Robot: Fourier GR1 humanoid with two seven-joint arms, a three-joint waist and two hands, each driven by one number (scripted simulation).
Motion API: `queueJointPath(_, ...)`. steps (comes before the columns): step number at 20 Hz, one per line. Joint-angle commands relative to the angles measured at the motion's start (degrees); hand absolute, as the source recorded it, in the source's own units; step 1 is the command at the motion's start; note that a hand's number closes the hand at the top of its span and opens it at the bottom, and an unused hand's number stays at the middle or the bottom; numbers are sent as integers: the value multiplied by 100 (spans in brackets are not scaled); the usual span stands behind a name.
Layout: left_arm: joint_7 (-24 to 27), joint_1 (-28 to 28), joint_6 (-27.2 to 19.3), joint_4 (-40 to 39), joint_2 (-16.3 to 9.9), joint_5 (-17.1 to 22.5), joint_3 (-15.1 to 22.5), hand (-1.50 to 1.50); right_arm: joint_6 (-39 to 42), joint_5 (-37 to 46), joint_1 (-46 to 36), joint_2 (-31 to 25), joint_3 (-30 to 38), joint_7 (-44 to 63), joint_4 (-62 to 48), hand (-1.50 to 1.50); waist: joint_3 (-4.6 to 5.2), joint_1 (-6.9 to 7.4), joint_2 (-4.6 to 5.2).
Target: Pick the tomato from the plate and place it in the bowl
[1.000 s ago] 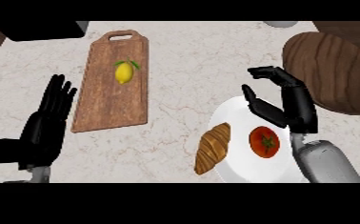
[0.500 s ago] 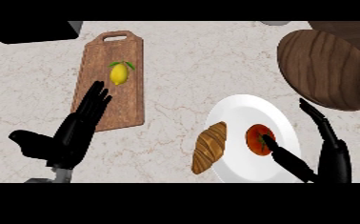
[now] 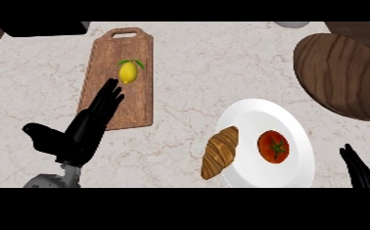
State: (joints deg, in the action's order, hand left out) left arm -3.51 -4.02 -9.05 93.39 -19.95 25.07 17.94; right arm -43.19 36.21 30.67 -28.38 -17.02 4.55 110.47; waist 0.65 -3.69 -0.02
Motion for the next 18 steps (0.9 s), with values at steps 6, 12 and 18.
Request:
queueJointPath(6, -89, -344, 38, -162, 208, -157, 212, 0, 2026, 1664, 608, 48, -292, 3133, 1783, -150, -9, 364, 74)
queueJointPath(12, -12, -533, 54, -488, 479, -259, 279, 0, 3682, 2545, -279, 755, -909, 5243, 2306, -150, -38, 443, 53)
queueJointPath(18, -220, -374, 228, -179, 364, -172, 114, 0, 5078, 2407, -1585, 1341, -946, 6405, 1871, -150, -58, 472, 17)
